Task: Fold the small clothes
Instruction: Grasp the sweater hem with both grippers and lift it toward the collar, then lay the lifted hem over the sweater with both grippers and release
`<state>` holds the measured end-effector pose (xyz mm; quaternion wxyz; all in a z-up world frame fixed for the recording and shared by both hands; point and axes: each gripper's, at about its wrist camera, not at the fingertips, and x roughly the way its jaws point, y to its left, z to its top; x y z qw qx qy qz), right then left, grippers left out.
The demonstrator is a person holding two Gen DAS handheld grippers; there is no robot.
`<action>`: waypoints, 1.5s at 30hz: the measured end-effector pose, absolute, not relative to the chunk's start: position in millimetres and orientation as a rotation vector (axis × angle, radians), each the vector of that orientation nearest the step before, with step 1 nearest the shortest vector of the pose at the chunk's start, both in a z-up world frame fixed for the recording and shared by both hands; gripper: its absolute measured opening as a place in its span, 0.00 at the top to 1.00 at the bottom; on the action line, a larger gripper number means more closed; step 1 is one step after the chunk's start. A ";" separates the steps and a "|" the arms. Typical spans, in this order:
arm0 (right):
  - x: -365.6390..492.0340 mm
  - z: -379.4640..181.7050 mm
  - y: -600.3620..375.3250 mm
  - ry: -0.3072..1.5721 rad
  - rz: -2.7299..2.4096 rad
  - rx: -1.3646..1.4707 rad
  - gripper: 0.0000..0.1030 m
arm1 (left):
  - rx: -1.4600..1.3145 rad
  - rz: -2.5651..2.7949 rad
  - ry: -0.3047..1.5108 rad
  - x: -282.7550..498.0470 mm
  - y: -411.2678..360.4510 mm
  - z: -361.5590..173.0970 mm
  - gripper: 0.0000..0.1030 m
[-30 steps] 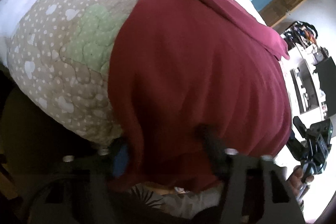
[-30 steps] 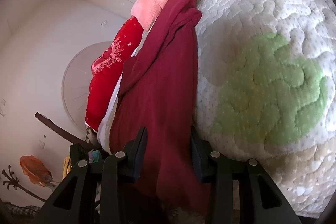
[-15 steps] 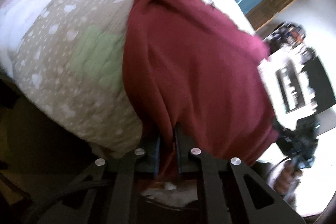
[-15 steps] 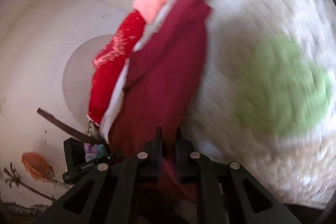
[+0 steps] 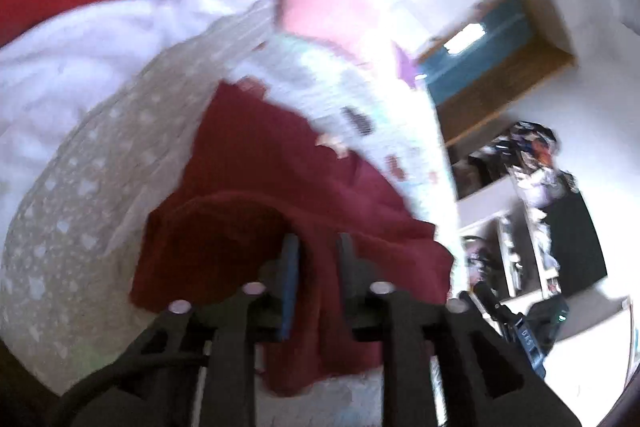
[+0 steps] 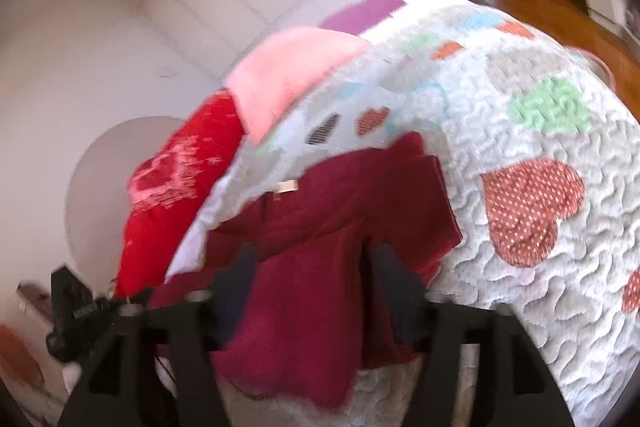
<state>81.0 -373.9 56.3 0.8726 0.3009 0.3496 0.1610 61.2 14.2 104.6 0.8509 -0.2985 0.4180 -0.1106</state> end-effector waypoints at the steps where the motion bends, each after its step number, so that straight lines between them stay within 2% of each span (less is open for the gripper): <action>1: 75.1 55.1 -376.0 0.724 0.329 0.595 0.23 | -0.583 -0.211 0.864 55.7 12.1 105.4 0.54; 2: 70.6 51.8 -377.1 0.731 0.301 0.552 0.23 | -0.553 -0.187 0.856 51.9 15.9 104.6 0.47; 5: 66.2 40.5 -376.5 0.772 0.302 0.523 0.23 | -0.505 -0.179 0.900 51.7 16.7 90.0 0.47; 8: 57.6 41.0 -370.7 0.790 0.373 0.506 0.34 | -0.535 -0.230 0.929 42.4 17.7 76.5 0.47; 13: 42.9 40.4 -349.5 0.821 0.481 0.436 0.34 | -0.493 -0.362 0.939 20.3 -1.5 63.2 0.47; 19: 61.0 26.5 -323.8 0.862 0.521 0.455 0.35 | -0.475 -0.393 1.030 36.1 -25.4 31.9 0.47; 20: 66.0 24.5 -320.2 0.874 0.499 0.442 0.47 | -0.465 -0.383 1.031 40.0 -27.5 30.4 0.61; 21: 71.4 21.6 -317.5 0.897 0.483 0.428 0.79 | -0.449 -0.366 1.037 44.2 -28.7 29.0 0.74; 22: 74.6 19.5 -316.2 0.916 0.480 0.421 0.89 | -0.437 -0.348 1.050 48.7 -28.5 27.6 0.88; 26: 84.1 37.5 -320.9 0.880 0.483 0.411 0.90 | -0.504 -0.355 1.020 57.2 -11.2 39.0 0.89; 32: 168.4 91.8 -305.4 0.793 0.462 0.322 0.88 | -0.547 -0.289 0.981 134.8 6.9 76.9 0.89; 34: 209.8 88.7 -300.8 0.825 0.426 0.301 0.73 | -0.584 -0.201 0.967 169.9 19.8 77.6 0.89; 35: 230.9 82.5 -301.0 0.855 0.360 0.290 0.50 | -0.602 -0.180 0.962 180.5 26.3 77.6 0.88; 36: 236.0 81.2 -303.9 0.853 0.321 0.296 0.43 | -0.624 -0.170 0.964 185.9 33.4 77.4 0.87; 37: 235.9 81.5 -309.6 0.833 0.289 0.316 0.43 | -0.655 -0.180 0.960 185.0 40.4 78.2 0.84; 39: 225.4 84.5 -318.5 0.790 0.309 0.352 0.29 | -0.649 -0.227 0.921 171.2 47.4 83.4 0.74; 41: 206.6 85.2 -322.4 0.754 0.289 0.308 0.26 | -0.557 -0.201 0.904 158.3 48.4 86.7 0.59; 45: 178.4 69.1 -318.5 0.800 0.282 0.207 0.26 | -0.406 -0.157 0.926 142.1 36.7 79.7 0.58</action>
